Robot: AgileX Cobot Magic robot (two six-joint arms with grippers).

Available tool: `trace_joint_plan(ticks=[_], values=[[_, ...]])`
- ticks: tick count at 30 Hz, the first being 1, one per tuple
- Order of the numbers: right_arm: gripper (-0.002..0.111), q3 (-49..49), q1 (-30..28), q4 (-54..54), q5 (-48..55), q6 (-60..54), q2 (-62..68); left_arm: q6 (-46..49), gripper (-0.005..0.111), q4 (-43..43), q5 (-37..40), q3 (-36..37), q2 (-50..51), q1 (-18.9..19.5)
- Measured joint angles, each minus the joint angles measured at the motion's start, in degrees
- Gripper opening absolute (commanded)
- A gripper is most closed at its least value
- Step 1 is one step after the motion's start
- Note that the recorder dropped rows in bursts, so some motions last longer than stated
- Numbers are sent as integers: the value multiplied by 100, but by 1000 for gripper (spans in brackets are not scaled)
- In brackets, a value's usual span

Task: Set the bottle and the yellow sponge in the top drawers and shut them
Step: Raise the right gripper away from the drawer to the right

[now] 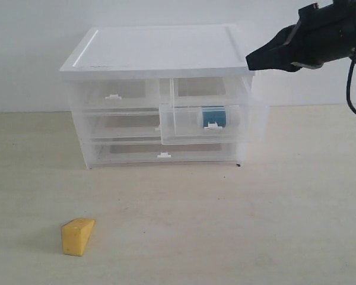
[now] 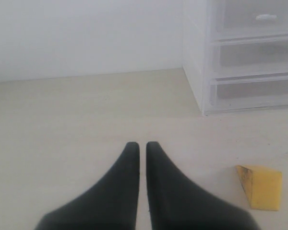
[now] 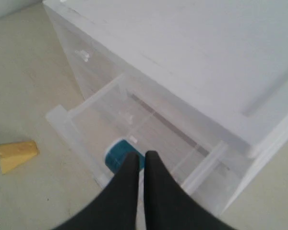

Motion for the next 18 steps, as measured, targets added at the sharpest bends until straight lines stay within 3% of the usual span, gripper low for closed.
trace_joint_plan(ticks=[4,10,18], values=[[0,0,0,-948,-102,1209,-283,0,4,0,0,0,0,0],[0,0,0,-2354,-197,3933,-743,0,4,0,0,0,0,0],[0,0,0,-4188,412,6592,-979,0,4,0,0,0,0,0]])
